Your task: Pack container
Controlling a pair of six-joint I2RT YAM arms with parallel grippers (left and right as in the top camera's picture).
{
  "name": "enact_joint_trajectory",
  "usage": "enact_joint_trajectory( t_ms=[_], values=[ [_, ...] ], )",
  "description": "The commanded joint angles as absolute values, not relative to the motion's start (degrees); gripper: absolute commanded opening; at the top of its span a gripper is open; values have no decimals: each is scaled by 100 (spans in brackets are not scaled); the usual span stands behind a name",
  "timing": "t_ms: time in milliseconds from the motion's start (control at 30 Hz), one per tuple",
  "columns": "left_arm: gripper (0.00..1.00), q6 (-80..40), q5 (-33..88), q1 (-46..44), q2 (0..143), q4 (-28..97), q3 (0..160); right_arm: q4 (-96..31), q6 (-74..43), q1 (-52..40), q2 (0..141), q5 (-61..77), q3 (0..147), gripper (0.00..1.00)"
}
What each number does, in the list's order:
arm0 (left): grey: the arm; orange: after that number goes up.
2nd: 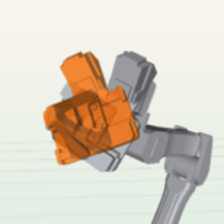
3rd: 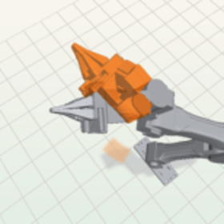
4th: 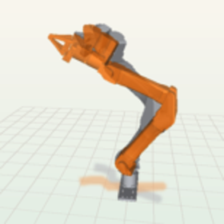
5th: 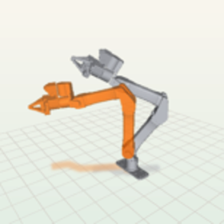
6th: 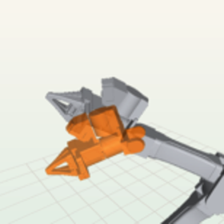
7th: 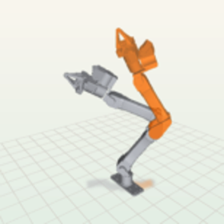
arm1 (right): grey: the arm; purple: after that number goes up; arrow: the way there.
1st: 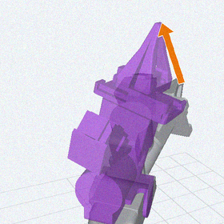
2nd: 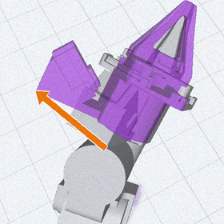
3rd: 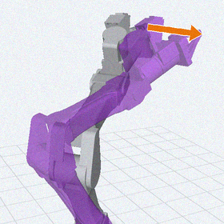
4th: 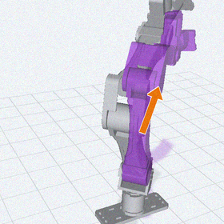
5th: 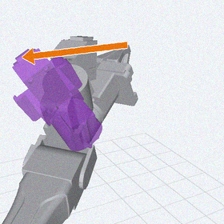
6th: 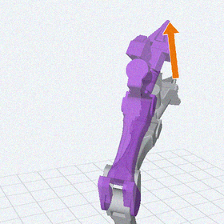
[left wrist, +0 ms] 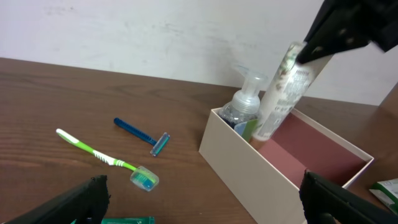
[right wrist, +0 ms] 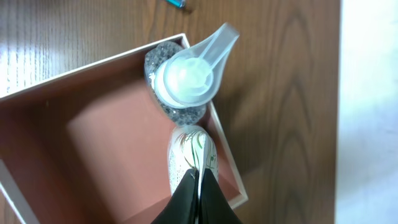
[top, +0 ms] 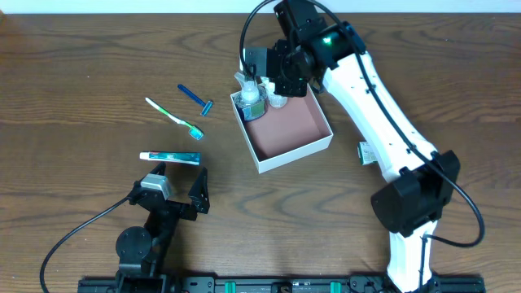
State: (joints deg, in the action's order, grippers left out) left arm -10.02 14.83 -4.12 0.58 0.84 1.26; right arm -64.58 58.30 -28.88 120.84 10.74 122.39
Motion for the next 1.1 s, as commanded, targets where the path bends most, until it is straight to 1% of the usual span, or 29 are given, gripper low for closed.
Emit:
enact_joint_trajectory(
  t_ms=[0, 233, 267, 333, 367, 400, 433, 467, 500, 700, 733, 833, 867, 933, 967, 1067],
  values=[
    [98, -921, 1542, -377, 30, 276, 23, -6364, 5966, -2875, 12331, 1391, 12315, 1],
    [98, -921, 1542, -377, 30, 276, 23, -6034, 5961, -2770, 12392, 1372, 12315, 2],
    [98, -921, 1542, -377, 30, 276, 23, -5970, 5961, -2738, 12392, 1369, 12315, 6],
    [98, -921, 1542, -377, 30, 276, 23, -5909, 5918, -2703, 12392, 1369, 12315, 18],
    [98, -921, 1542, -377, 30, 276, 23, -5885, 5872, -2692, 12392, 1369, 12315, 28],
    [98, -921, 1542, -377, 30, 276, 23, -5865, 5861, -2683, 12392, 1369, 12315, 41],
    [98, -921, 1542, -377, 30, 276, 23, -5833, 5808, -2674, 12392, 1354, 12315, 57],
    [98, -921, 1542, -377, 30, 276, 23, -5780, 5734, -2663, 12390, 1347, 12315, 67],
    [98, -921, 1542, -377, 30, 276, 23, -5730, 5682, -2652, 12390, 1347, 12315, 73],
    [98, -921, 1542, -377, 30, 276, 23, -5527, 5498, -2646, 12342, 1330, 12328, 79],
    [98, -921, 1542, -377, 30, 276, 23, -5472, 5369, -2646, 12317, 1328, 12333, 82],
    [98, -921, 1542, -377, 30, 276, 23, -5269, 4742, -2646, 12169, 1282, 12346, 97],
    [98, -921, 1542, -377, 30, 276, 23, -5190, 4383, -2646, 12079, 1216, 12357, 99],
    [98, -921, 1542, -377, 30, 276, 23, -5153, 3881, -2646, 11911, 1063, 12376, 99],
    [98, -921, 1542, -377, 30, 276, 23, -5164, 3601, -2646, 11808, 965, 12376, 96],
    [98, -921, 1542, -377, 30, 276, 23, -5371, 2897, -2626, 11537, 676, 12376, 95]
  ],
)
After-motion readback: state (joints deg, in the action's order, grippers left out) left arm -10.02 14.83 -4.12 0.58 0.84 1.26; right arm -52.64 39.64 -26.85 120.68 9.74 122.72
